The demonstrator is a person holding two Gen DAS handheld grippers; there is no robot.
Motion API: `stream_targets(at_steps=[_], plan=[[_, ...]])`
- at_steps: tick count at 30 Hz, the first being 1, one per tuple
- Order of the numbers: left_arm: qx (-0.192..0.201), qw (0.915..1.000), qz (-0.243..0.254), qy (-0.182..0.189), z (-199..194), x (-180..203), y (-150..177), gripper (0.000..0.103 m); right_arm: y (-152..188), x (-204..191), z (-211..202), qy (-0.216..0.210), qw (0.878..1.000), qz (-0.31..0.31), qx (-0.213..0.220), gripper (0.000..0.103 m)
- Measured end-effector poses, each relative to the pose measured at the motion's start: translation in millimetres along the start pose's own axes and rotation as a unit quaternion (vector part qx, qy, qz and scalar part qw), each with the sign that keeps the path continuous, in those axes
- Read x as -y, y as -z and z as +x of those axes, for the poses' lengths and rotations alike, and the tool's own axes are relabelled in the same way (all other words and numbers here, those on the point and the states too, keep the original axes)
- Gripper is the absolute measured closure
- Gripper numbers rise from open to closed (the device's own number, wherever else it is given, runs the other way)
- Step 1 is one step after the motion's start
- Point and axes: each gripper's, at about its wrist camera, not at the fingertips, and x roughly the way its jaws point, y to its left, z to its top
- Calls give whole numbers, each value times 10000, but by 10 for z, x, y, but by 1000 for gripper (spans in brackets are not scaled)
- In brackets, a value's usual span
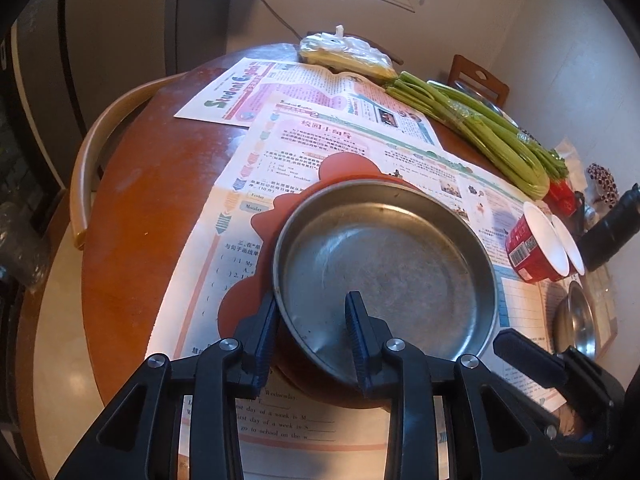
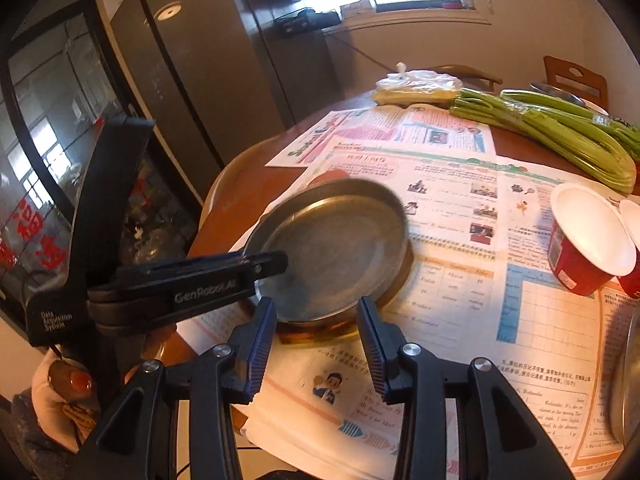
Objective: Organize plates and bowls
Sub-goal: 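Lower the steel pan onto the orange plate and open the left gripper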
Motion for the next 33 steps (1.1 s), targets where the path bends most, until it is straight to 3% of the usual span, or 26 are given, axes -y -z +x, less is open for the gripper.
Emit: stream_targets(at_steps=[24, 33], plan=[[39, 9996, 174, -210, -200, 43, 51, 68, 54, 102, 45, 75, 9997, 167, -184, 60], [69, 9998, 113, -140, -286, -23, 62, 60, 40, 108, 20, 31, 9998, 131, -114, 60]])
